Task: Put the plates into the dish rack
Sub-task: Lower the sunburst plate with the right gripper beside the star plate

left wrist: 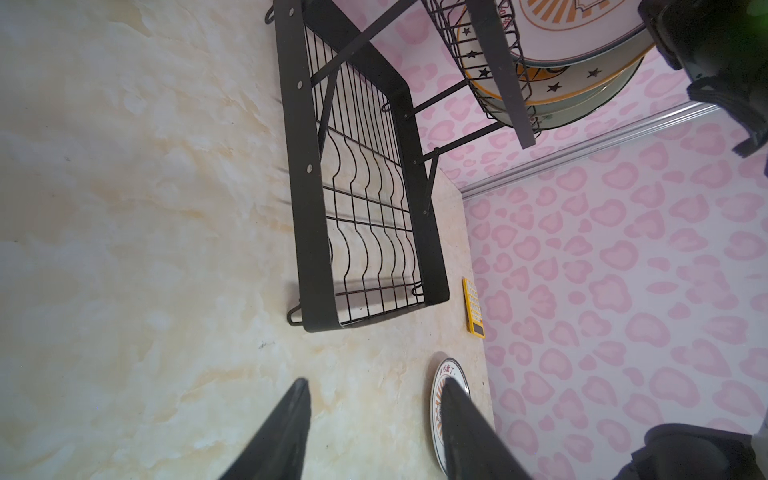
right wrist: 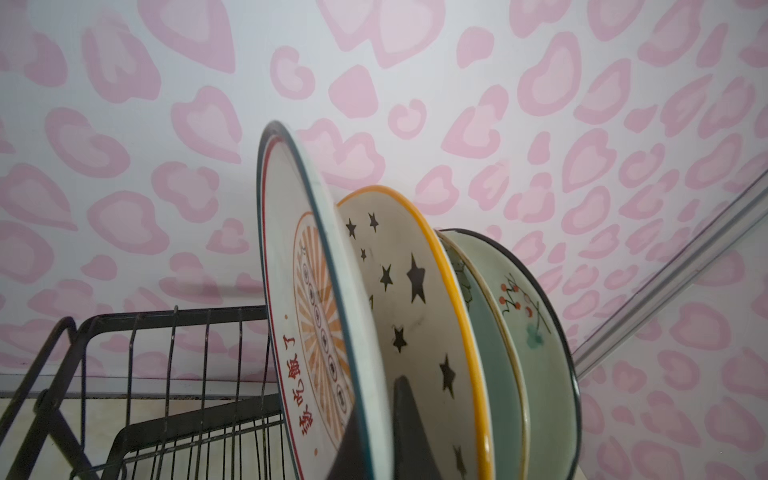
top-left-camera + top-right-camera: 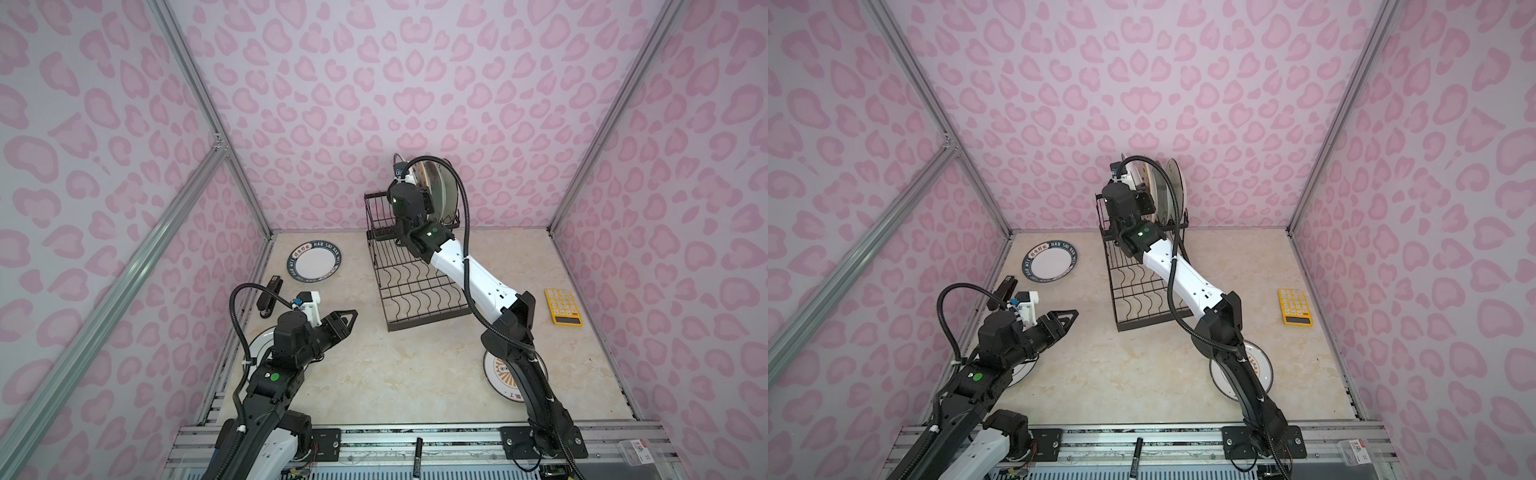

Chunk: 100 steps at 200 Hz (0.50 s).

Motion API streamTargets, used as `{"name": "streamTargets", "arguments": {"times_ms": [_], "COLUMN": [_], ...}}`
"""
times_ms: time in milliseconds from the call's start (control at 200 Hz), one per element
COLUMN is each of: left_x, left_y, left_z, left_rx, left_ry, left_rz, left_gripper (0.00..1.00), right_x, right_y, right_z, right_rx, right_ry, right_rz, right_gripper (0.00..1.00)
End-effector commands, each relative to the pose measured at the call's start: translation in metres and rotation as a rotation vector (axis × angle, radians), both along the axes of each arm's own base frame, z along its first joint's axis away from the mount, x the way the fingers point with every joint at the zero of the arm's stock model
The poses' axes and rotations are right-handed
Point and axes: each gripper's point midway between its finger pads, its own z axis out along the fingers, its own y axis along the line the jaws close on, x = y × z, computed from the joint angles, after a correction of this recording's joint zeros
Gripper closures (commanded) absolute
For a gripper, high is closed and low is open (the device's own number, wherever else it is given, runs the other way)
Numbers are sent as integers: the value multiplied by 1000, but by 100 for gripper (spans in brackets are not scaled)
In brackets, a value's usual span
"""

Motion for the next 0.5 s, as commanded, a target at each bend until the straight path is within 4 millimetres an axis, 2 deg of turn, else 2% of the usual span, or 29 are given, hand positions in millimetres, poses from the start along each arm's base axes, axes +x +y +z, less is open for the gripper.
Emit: {"name": "streamTargets", "arguments": {"times_ms": [0, 235, 495], "left_x": [1, 1, 1], "left_y": [0, 0, -1], "left_z": [2, 1, 1], "left_rx": [-2, -5, -6], "left_ry": [-14, -14, -15], "left_rz": [-2, -1, -5], "left_gripper": [47, 47, 47], "right_x": [2, -4, -8], "right_y": [1, -3, 1], "right_z": [-9, -11, -14], "right_rx": [16, 36, 58], "right_ry": [6, 12, 12], "right_rz": [-18, -59, -61], "right_gripper": [100, 100, 100]}}
